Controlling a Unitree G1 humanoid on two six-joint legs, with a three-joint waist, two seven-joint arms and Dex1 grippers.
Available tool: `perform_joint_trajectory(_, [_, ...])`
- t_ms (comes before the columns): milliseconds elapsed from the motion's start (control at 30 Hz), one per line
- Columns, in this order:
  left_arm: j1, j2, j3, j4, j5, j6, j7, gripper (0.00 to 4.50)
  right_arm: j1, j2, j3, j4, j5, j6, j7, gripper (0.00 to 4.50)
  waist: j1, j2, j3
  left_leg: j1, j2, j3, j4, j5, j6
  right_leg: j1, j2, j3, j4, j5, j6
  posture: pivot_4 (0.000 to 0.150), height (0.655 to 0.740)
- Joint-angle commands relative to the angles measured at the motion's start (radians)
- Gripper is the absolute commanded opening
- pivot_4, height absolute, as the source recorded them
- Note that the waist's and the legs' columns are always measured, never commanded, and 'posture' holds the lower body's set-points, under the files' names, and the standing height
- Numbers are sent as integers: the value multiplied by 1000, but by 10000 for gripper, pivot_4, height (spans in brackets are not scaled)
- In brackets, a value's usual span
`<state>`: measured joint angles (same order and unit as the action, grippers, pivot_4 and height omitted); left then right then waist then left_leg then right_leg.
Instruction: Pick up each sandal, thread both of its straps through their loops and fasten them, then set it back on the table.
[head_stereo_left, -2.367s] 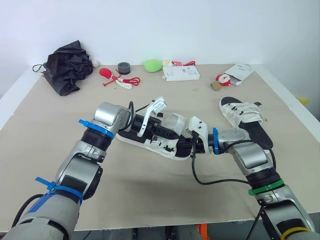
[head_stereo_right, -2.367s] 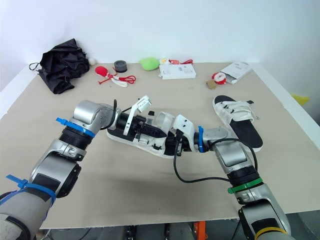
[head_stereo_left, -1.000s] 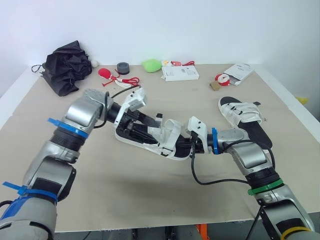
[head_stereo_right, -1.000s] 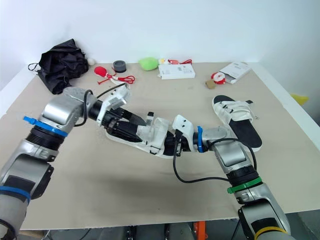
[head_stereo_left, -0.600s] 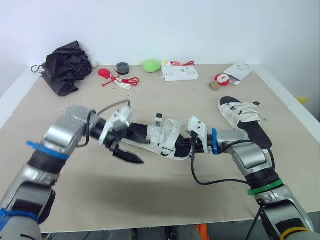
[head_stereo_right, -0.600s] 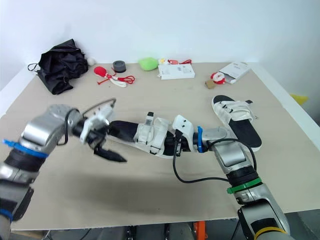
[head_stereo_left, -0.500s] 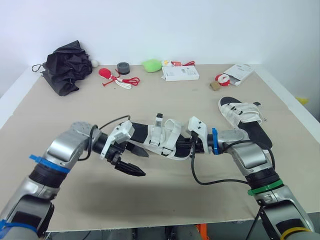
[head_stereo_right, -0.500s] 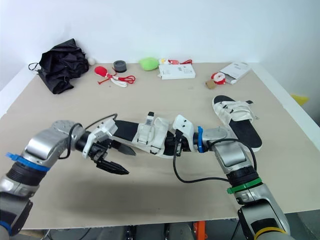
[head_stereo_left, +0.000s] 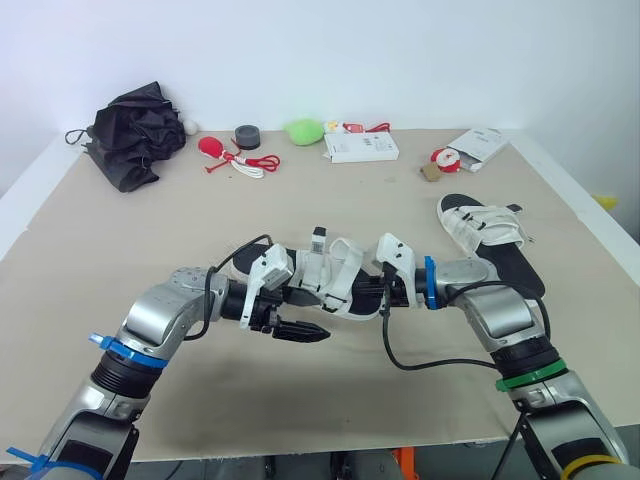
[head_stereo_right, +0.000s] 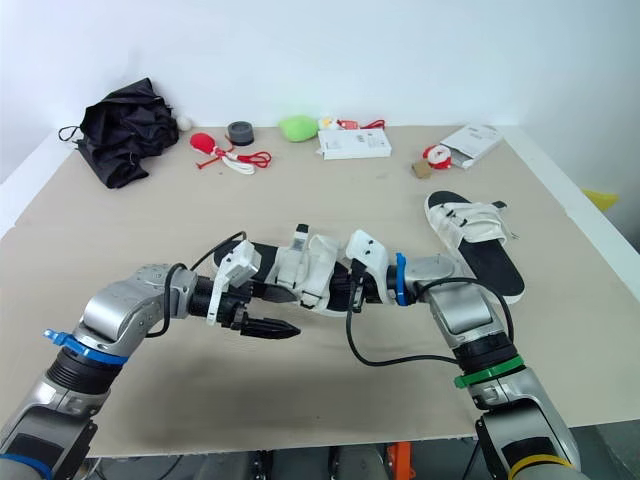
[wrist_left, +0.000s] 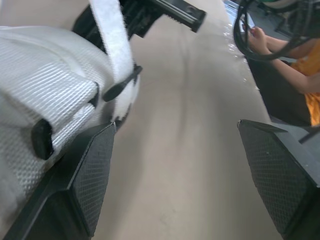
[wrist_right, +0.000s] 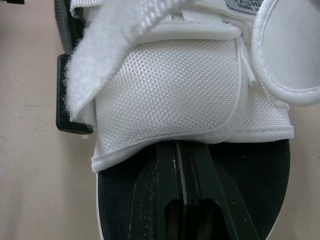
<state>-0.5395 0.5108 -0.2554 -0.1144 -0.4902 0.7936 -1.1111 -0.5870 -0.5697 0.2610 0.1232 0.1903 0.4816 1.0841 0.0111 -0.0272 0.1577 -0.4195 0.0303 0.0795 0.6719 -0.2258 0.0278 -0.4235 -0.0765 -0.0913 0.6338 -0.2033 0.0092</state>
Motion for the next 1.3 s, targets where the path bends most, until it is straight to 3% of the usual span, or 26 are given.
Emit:
perform_joint_trajectory(33, [-4, -4, 31, -38, -3, 18, 57, 40267, 40, -14, 39, 49, -44, 33, -8, 0, 0, 0, 0, 0, 0, 0, 0, 0, 0, 0, 0, 0, 0, 0, 0, 1500, 7400])
perform_joint_trajectory(233, [10, 23, 26, -69, -9, 30, 65, 40267, 44, -14, 40, 47, -44, 31, -10, 0, 0, 0, 0, 0, 0, 0, 0, 0, 0, 0, 0, 0, 0, 0, -1, 1500, 7400])
perform_joint_trajectory(1100, [2, -106, 8, -34, -50, 124, 173, 40267, 45, -16, 35, 40, -44, 34, -14, 0, 0, 0, 0, 0, 0, 0, 0, 0, 0, 0, 0, 0, 0, 0, -1, 1500, 7400])
perform_joint_trajectory(1200, [3, -121, 20, -29, -66, 144, 190, 32457, 45, -18, 35, 40, -44, 34, -14, 0, 0, 0, 0, 0, 0, 0, 0, 0, 0, 0, 0, 0, 0, 0, -1, 1500, 7400])
perform_joint_trajectory(1300, [2, -128, 25, -26, -74, 154, 195, 17777, 47, -21, 35, 39, -44, 34, -13, 0, 0, 0, 0, 0, 0, 0, 0, 0, 0, 0, 0, 0, 0, 0, -1, 1500, 7400])
